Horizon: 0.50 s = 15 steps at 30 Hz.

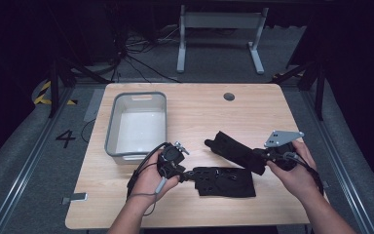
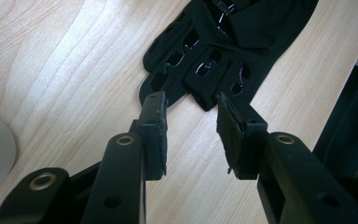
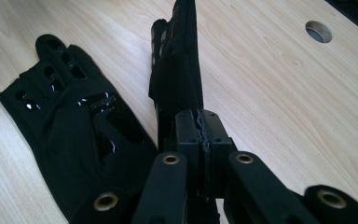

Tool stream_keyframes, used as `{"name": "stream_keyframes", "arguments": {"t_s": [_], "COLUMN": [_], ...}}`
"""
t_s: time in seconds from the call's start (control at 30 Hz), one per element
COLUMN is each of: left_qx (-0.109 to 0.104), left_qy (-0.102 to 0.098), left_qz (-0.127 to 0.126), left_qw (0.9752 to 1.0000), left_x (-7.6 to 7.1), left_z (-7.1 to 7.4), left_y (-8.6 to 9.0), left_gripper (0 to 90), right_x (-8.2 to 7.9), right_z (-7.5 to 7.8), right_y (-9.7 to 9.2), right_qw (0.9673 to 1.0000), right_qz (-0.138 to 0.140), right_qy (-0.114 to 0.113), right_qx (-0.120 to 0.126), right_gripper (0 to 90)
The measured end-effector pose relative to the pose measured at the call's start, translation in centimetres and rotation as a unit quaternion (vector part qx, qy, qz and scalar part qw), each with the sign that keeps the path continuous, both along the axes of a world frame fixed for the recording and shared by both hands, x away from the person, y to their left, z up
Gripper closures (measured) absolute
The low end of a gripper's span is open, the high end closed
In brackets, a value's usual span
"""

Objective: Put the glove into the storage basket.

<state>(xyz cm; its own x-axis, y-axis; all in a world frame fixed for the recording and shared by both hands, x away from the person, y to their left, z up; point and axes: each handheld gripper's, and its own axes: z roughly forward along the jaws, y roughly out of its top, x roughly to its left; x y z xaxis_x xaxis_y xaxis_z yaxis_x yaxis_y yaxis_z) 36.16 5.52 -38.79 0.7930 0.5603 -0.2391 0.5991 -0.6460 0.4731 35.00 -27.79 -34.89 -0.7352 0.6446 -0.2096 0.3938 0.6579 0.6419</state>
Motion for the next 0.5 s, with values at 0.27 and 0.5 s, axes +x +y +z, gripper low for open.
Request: {"name": "stream_keyframes", "arguments": {"t_s": [0.27,0.5], "left_qx": [0.002,-0.001], "left_qy": [-0.001,-0.001], "left_qz": [-0.001,-0.004], "left_qw": [1.0,1.0], "left_x": [0.0,0.0], "left_z": [0.0,0.1], "left_y": [0.0,-0.2], "left_gripper": [63.6,62.8], "right_x": [-1.0,-1.9], "right_z": [-0.6,-0.9], "right_y": [0.9,1.5], "right_qw": [0.9997,0.9995], "right_qz": [0.012,0.024], "right_qy": [-0.004,0.008], "right_qx": [-0.02,-0.02], "right_gripper": [88.1,87.8]}}
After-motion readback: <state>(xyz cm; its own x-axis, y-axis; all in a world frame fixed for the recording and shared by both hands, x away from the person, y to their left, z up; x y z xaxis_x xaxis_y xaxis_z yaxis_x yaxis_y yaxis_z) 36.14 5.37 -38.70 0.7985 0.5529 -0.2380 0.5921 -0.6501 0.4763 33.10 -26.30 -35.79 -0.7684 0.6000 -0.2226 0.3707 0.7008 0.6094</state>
